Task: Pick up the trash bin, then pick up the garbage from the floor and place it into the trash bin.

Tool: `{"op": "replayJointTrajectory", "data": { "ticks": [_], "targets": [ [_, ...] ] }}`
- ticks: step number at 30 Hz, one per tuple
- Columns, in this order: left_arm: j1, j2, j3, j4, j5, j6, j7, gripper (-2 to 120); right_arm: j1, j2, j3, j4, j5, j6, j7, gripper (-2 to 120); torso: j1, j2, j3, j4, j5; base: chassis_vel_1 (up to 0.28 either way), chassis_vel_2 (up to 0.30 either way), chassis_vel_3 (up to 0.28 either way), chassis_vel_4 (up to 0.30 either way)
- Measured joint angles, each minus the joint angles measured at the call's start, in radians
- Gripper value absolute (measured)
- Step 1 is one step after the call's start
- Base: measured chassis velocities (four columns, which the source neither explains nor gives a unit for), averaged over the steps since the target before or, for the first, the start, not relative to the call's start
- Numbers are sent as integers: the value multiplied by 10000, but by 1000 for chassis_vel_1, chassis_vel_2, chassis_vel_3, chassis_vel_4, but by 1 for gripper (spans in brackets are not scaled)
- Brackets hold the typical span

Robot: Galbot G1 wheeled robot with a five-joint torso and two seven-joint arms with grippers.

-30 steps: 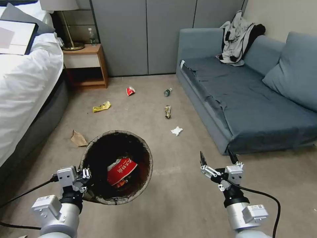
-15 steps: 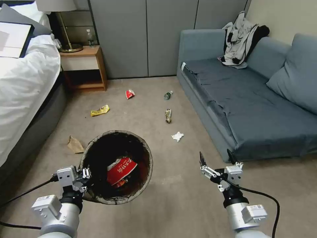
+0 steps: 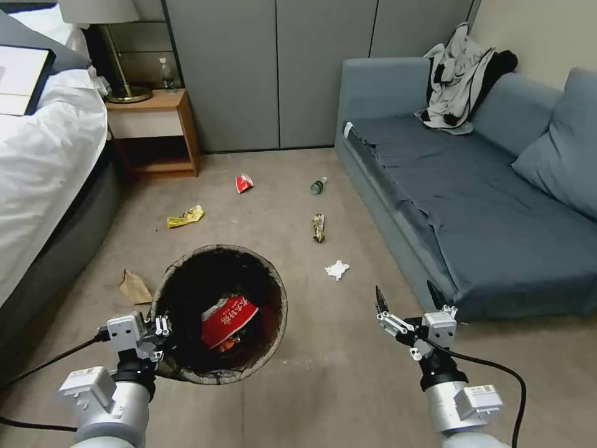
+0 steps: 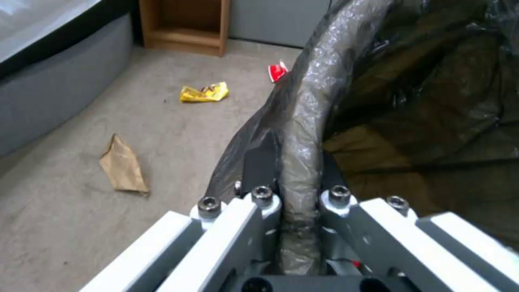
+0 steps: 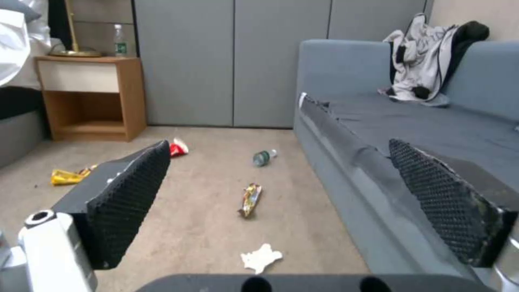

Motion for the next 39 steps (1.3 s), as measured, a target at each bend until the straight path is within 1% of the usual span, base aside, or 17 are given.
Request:
{"op": "replayJointTrajectory", "data": {
  "ticks": [39],
  "targets": [
    [18, -7, -33, 1, -6, -38, 1, 3, -12, 0, -50, -8, -4, 56, -28, 100, 0, 0, 0, 1, -1, -125, 124, 120, -119]
  ]
}}
